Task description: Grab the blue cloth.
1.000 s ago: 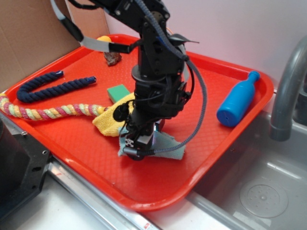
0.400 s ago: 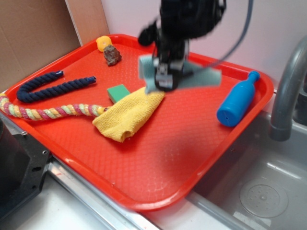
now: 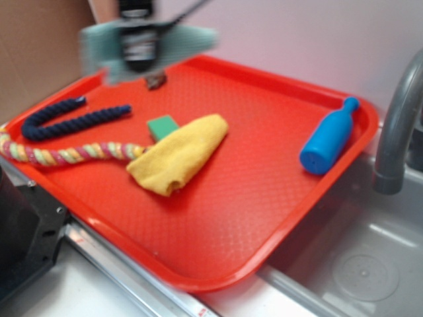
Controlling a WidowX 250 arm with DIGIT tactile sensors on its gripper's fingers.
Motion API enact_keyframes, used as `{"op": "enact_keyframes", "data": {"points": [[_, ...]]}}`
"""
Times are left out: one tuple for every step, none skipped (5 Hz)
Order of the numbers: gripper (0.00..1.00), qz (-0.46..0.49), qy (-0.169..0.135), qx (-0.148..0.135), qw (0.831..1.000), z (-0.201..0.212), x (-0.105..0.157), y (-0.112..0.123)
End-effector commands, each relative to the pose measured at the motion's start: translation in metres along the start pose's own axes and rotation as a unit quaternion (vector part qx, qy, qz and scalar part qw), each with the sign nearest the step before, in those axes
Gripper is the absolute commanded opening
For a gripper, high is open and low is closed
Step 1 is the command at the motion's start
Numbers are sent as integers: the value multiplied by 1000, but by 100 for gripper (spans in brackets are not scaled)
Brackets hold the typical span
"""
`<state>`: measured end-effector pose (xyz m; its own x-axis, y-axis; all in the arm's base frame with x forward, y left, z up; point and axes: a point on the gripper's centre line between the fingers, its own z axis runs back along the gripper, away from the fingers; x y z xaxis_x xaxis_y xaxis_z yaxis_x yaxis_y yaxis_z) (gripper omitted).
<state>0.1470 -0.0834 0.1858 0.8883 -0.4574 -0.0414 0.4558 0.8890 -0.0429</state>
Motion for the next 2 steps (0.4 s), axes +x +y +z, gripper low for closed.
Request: {"op": "enact_keyframes", "data": {"points": [[0,169,-38,41,984,31,-41,-2],[0,135,-27,21,990,35,-19,21]]}}
